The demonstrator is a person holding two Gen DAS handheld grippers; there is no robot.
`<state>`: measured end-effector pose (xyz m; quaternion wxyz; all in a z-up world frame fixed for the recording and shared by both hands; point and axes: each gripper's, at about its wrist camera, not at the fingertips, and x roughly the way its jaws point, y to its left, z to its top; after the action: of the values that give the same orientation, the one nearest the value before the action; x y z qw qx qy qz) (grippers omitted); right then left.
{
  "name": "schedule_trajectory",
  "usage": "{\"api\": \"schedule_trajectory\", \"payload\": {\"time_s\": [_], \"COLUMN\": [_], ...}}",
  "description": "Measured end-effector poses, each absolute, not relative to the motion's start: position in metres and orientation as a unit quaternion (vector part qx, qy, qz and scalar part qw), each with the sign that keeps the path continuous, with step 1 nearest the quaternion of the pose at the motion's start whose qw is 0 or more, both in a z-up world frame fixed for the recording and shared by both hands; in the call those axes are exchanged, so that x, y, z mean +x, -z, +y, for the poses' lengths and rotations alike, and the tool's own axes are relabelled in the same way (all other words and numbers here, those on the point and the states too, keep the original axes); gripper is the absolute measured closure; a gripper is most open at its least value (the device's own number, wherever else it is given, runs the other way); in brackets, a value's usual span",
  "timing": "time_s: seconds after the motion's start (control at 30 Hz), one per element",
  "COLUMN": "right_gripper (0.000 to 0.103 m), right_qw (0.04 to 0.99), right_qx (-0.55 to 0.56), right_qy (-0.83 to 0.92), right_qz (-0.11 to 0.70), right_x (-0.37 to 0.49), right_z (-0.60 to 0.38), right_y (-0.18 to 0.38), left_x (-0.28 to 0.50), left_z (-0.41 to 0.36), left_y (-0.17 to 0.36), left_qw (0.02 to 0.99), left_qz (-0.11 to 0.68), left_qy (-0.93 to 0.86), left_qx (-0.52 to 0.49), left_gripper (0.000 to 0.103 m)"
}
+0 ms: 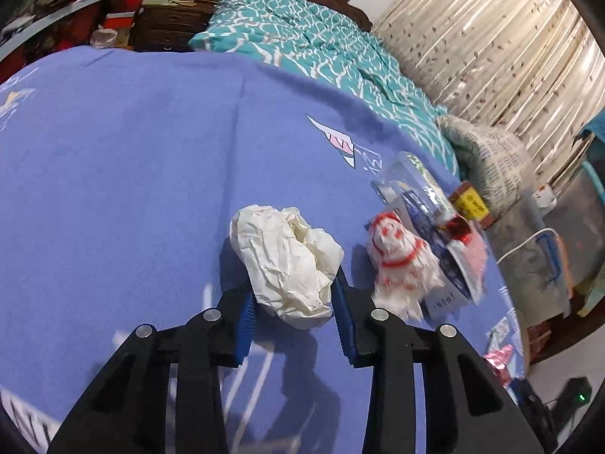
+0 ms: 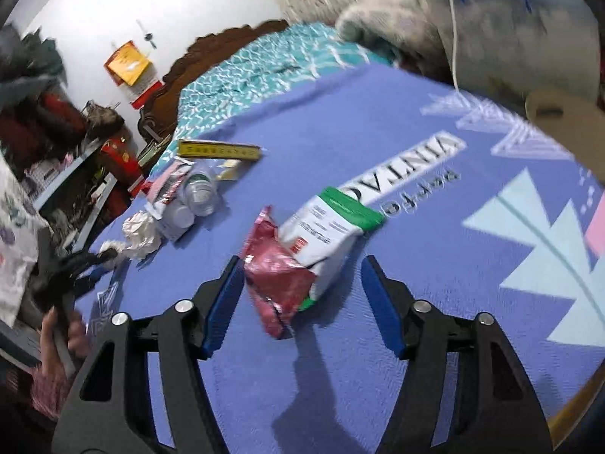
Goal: Collect trash
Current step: 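Grasp the crumpled tissue with the left gripper while the right grasps the red wrapper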
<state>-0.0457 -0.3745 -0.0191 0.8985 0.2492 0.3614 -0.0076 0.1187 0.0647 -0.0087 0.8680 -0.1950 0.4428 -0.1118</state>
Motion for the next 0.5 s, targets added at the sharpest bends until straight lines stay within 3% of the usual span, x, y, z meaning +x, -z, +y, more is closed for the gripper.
{"api": "schedule_trajectory", "payload": {"time_s": [0.1, 0.33, 0.5], "right_gripper": [0.054, 0.053, 0.049], "right_qw": [0.887, 0.892, 0.896], "right_qx": [0.254, 0.198, 0.196], "right_qy": [-0.024, -0.118, -0.098], "right_qz": [0.384, 0.389, 0.385], "right_x": [-0.037, -0.024, -0.023], "right_z": [-0.362, -0.301, -0.31], "right_y": [0.032, 0.026, 0.025], "left_x": [0.098, 0.056, 0.044], "left_z": [0.066, 0.026, -0.02], "left_y": [0.002, -0.013, -0.009], "left_qw": [0.869, 0.866, 0.852], "left_qz": [0.44, 0.442, 0.456], "left_qy": [0.118, 0.172, 0.223], "left_qx": [-0.192, -0.157, -0.13], "left_gripper": [0.069, 0.068, 0.068]}}
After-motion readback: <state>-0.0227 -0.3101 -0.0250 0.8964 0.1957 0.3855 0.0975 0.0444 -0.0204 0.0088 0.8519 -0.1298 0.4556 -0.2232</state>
